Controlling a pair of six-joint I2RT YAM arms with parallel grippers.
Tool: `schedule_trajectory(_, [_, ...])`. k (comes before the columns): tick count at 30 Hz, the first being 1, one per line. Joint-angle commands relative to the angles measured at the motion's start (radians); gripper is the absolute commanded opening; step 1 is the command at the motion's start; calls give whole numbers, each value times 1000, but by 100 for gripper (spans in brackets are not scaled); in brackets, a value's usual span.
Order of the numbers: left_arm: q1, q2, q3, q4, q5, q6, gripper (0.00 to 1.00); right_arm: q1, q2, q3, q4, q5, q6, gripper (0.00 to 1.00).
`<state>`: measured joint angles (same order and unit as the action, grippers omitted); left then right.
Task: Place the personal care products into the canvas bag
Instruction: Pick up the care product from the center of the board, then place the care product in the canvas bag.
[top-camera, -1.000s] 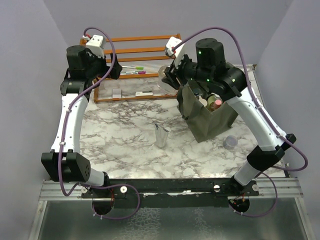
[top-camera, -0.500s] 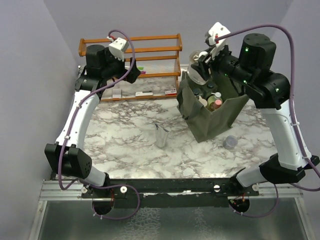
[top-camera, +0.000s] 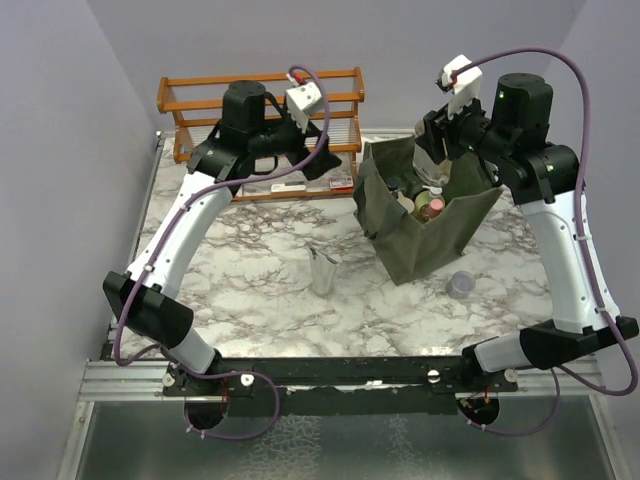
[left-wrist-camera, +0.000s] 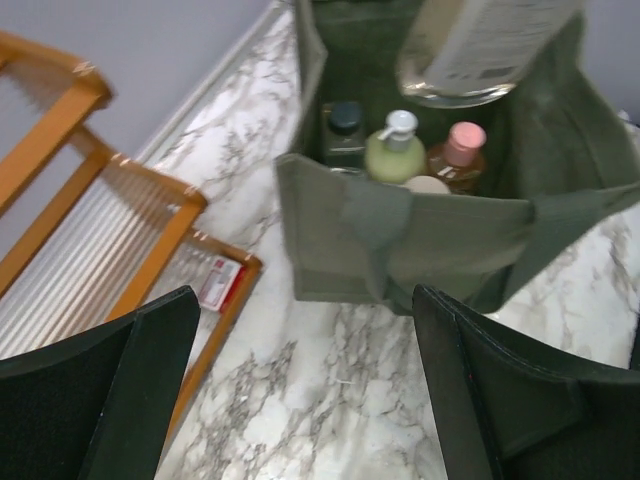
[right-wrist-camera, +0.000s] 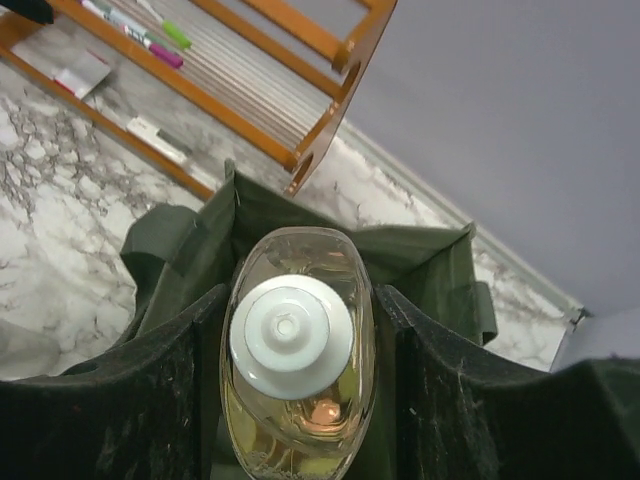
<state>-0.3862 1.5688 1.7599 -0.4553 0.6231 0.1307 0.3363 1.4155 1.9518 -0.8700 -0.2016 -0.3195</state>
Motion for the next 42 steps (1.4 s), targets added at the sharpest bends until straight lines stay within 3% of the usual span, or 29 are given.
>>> schedule_trajectory(1, [-95, 37, 59, -89, 109, 88, 90, -72, -50, -39, 138, -128, 50, 1])
schedule_trajectory(6, [-169, 73, 69, -121, 13, 124, 89, -110, -64, -74, 137, -180, 73, 1])
schedule_trajectory(15, [-223, 121, -6, -30, -98, 106, 87, -126, -77, -117, 144, -277, 115, 1])
schedule_trajectory(23, [-251, 160, -29, 12, -132, 89, 59, -130, -67, -178, 161, -324, 144, 1])
schedule_trajectory(31, [-253, 150, -42, 3, -103, 90, 13, -130, -18, -200, 144, -324, 126, 1])
schedule_trajectory(34, [-253, 151, -33, -8, -111, 105, 0, -130, -14, -189, 128, -306, 110, 1])
schedule_trajectory(42, [-255, 155, -5, -35, -142, 108, 0, -130, -17, -139, 117, -260, 74, 1])
